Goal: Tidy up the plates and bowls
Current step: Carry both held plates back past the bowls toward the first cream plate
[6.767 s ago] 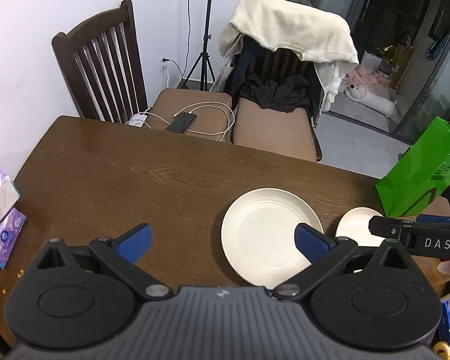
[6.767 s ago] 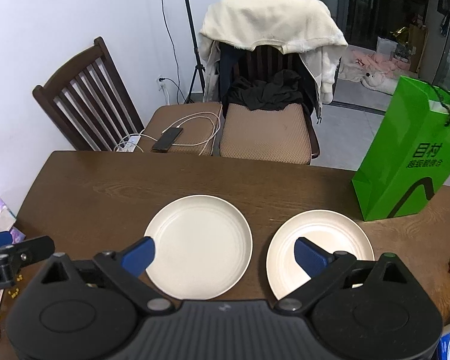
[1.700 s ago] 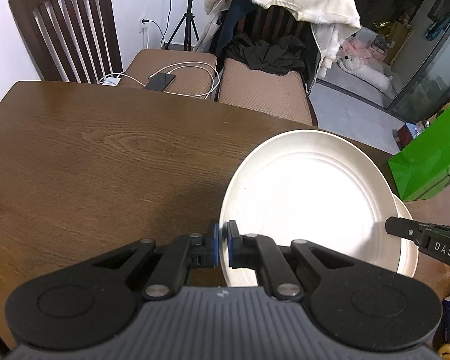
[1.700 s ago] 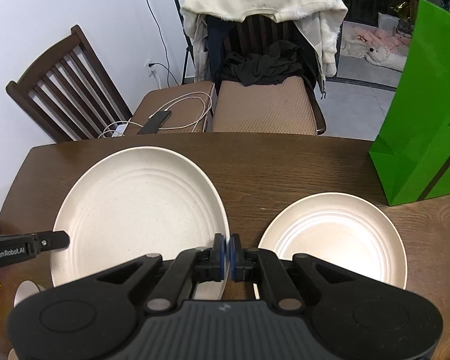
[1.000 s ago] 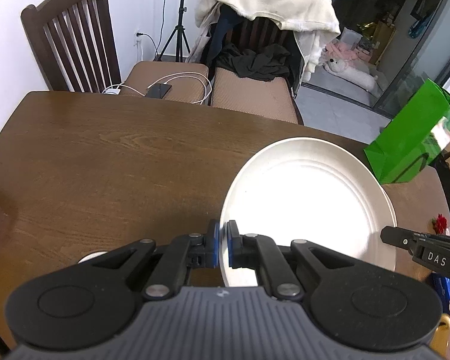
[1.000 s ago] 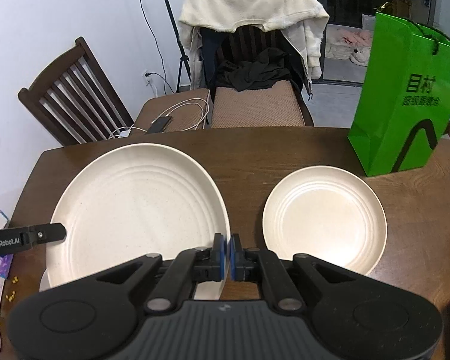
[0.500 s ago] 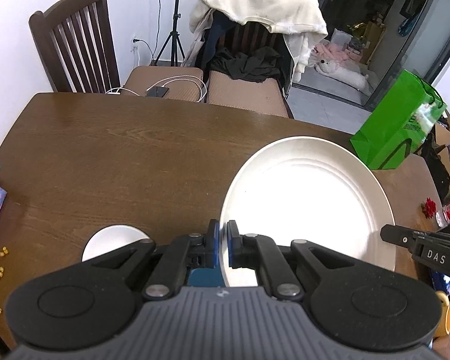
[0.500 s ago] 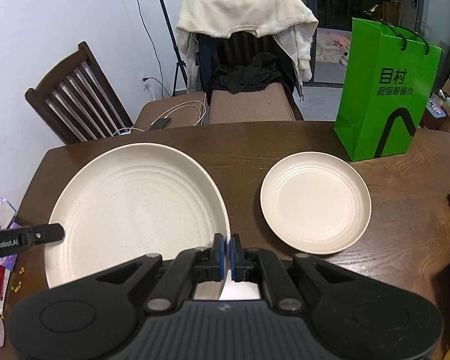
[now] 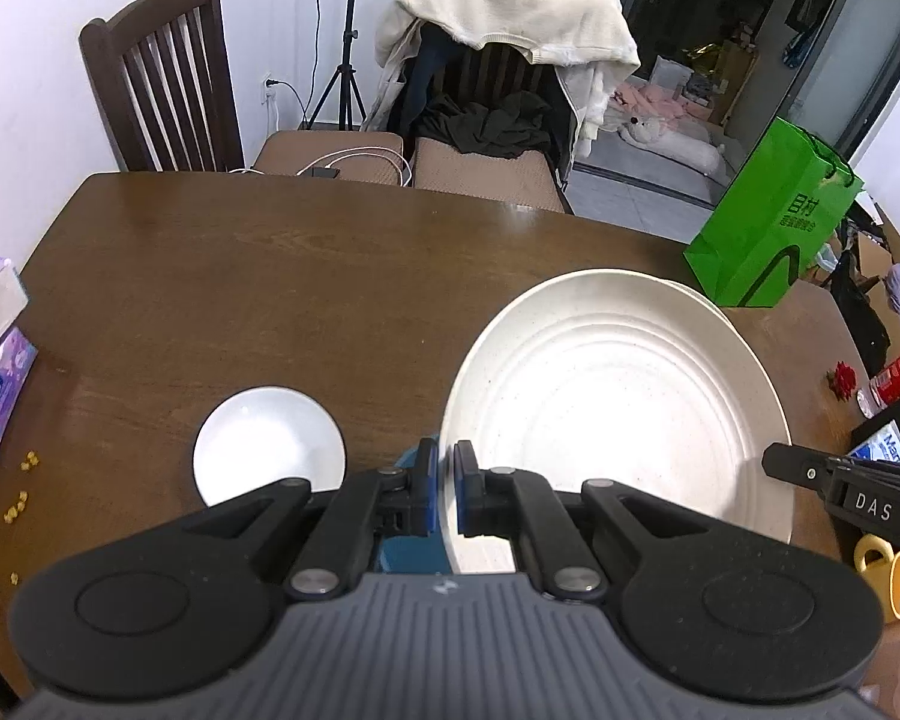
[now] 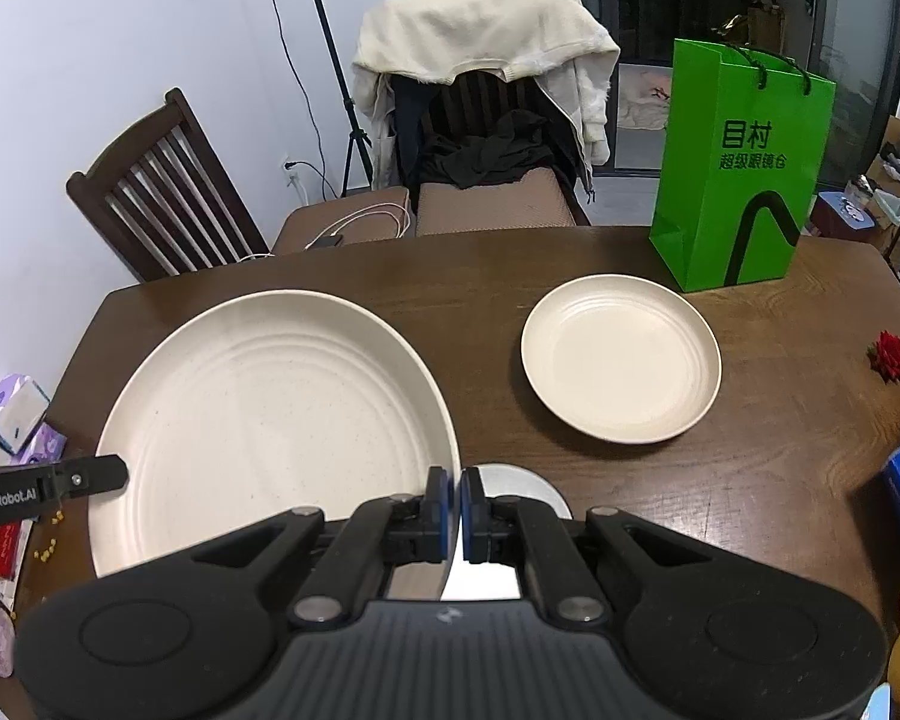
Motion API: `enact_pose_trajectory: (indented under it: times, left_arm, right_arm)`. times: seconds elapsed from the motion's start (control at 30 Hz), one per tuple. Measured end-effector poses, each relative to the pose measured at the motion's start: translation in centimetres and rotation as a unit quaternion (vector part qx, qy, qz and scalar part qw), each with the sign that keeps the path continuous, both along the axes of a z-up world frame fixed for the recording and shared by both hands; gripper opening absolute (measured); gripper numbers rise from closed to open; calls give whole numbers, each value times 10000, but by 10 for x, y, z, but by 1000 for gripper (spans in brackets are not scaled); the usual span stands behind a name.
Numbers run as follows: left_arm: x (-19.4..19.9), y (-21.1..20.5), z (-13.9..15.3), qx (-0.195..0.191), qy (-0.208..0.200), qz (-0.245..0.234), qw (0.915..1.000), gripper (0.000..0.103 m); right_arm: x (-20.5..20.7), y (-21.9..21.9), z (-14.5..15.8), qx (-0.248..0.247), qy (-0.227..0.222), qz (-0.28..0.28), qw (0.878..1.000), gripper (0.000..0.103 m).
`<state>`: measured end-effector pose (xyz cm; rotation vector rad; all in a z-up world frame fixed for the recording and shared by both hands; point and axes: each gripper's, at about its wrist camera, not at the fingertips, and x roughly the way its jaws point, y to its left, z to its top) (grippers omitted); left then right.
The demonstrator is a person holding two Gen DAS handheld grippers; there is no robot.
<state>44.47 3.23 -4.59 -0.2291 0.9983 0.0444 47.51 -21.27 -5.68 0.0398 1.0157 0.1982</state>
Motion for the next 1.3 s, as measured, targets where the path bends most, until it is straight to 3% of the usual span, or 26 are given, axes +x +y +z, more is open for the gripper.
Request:
enact_pose_trajectory:
  times: [0.67, 1.3]
  left_arm:
    - [-64, 7, -5, -16, 60, -63, 10000, 6]
    - [-98, 20, -25, -7, 272, -23, 9996, 6]
  right_arm:
    - [-71, 9, -8, -38, 62, -94, 9999, 4]
    - [-103, 21, -30, -132, 262, 16, 9996, 4]
